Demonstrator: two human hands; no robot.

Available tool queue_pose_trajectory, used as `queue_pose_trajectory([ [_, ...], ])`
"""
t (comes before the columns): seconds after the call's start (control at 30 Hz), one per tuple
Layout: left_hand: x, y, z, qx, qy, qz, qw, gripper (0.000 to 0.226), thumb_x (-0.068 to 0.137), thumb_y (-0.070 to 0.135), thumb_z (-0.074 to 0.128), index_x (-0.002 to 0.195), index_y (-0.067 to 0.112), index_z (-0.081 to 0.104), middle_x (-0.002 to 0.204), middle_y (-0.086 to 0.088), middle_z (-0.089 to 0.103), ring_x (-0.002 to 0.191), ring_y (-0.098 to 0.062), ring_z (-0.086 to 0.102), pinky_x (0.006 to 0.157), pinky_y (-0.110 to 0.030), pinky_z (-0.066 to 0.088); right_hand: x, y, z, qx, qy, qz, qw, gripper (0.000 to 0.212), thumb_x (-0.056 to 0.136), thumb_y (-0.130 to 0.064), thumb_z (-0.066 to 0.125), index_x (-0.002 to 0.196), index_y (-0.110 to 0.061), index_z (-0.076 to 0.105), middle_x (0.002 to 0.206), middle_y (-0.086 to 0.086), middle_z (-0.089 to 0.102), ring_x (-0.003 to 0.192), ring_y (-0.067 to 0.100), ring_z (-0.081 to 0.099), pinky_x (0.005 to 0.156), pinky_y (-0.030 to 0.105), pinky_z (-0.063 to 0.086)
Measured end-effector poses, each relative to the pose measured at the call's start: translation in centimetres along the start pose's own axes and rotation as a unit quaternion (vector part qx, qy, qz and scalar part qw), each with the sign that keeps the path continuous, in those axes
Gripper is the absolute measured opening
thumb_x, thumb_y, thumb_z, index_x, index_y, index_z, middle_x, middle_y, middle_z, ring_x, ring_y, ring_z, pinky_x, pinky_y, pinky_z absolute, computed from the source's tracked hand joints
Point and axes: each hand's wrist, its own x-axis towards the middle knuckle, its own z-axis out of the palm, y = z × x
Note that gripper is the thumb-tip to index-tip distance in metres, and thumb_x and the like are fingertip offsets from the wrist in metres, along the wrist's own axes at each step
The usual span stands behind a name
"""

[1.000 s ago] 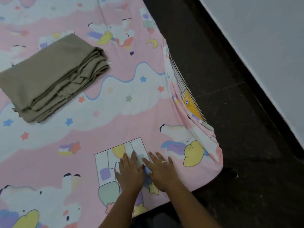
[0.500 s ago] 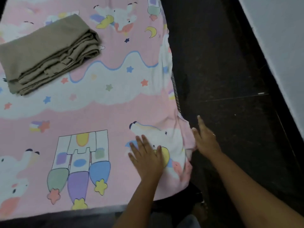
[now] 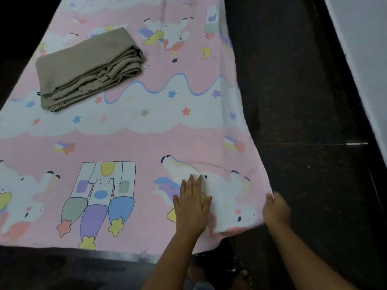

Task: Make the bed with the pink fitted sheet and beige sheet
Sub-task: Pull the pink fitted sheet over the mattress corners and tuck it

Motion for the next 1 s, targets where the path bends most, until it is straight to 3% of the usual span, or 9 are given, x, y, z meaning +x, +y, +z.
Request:
queue_pose_trajectory([
  [0.1, 0.6, 1.1, 0.4, 0.079, -0.044, 0.017, 0.996, 0.066, 0.093, 0.051, 0.026, 0.15, 0.032, -0.003, 0.159, 0.006, -0.011, 0.146, -0.019, -0.008, 0.114, -0.05, 0.012, -0.1, 1.0, 1.4, 0.002, -0.019, 0.013, 1.0, 0.028, 0.102, -0.022, 0.039, 0.105, -0.001, 0.057, 0.113, 0.027, 0.059, 0.105, 0.041, 0.055, 0.082, 0.039, 0.041],
  [0.2, 1.3, 2.1, 0.2, 0.107, -0.05, 0.045, 0.992, 0.069, 0.096, 0.039, 0.041, 0.151, 0.03, -0.001, 0.159, 0.004, -0.012, 0.146, -0.021, -0.008, 0.114, -0.05, 0.011, 1.4, 0.2, 1.9, -0.013, -0.044, 0.006, 0.999, 0.03, 0.102, -0.023, 0.038, 0.11, -0.002, 0.057, 0.117, 0.026, 0.058, 0.109, 0.041, 0.054, 0.085, 0.039, 0.041],
  [0.5, 1.0, 3.2, 0.8, 0.212, -0.106, 0.147, 0.96, 0.066, 0.096, 0.04, 0.044, 0.15, 0.031, 0.008, 0.158, 0.002, -0.016, 0.145, -0.024, -0.017, 0.115, -0.053, 0.0, 2.3, 1.5, 3.1, -0.134, -0.081, -0.025, 0.987, 0.032, 0.102, -0.029, 0.032, 0.112, -0.012, 0.057, 0.118, 0.019, 0.059, 0.107, 0.036, 0.056, 0.082, 0.038, 0.042],
  [0.67, 0.8, 2.0, 2.4, 0.234, -0.083, 0.182, 0.951, 0.068, 0.095, 0.053, 0.038, 0.151, 0.032, 0.006, 0.158, 0.001, -0.019, 0.143, -0.027, -0.023, 0.112, -0.054, -0.01, 1.6, 1.4, 4.6, -0.28, -0.091, -0.081, 0.952, 0.029, 0.1, -0.028, 0.032, 0.119, -0.016, 0.05, 0.116, 0.013, 0.06, 0.105, 0.03, 0.059, 0.077, 0.032, 0.041],
  [0.9, 0.3, 2.0, 4.0, 0.28, -0.06, 0.263, 0.921, 0.055, 0.097, 0.039, 0.032, 0.148, 0.019, 0.029, 0.159, 0.001, 0.01, 0.146, -0.022, -0.013, 0.106, -0.049, -0.024, 1.3, 1.4, 8.2, -0.322, -0.083, -0.147, 0.931, 0.027, 0.101, -0.026, 0.036, 0.119, -0.011, 0.049, 0.111, 0.012, 0.064, 0.098, 0.029, 0.063, 0.07, 0.034, 0.044],
  [1.0, 0.5, 2.1, 4.7, 0.292, -0.073, 0.277, 0.912, 0.06, 0.097, 0.044, 0.027, 0.148, 0.014, 0.026, 0.158, -0.001, 0.017, 0.146, -0.021, -0.014, 0.105, -0.046, -0.028, 1.3, 1.5, 9.3, -0.325, -0.07, -0.165, 0.929, 0.026, 0.1, -0.029, 0.039, 0.116, -0.011, 0.05, 0.106, 0.01, 0.066, 0.094, 0.029, 0.065, 0.072, 0.036, 0.048],
])
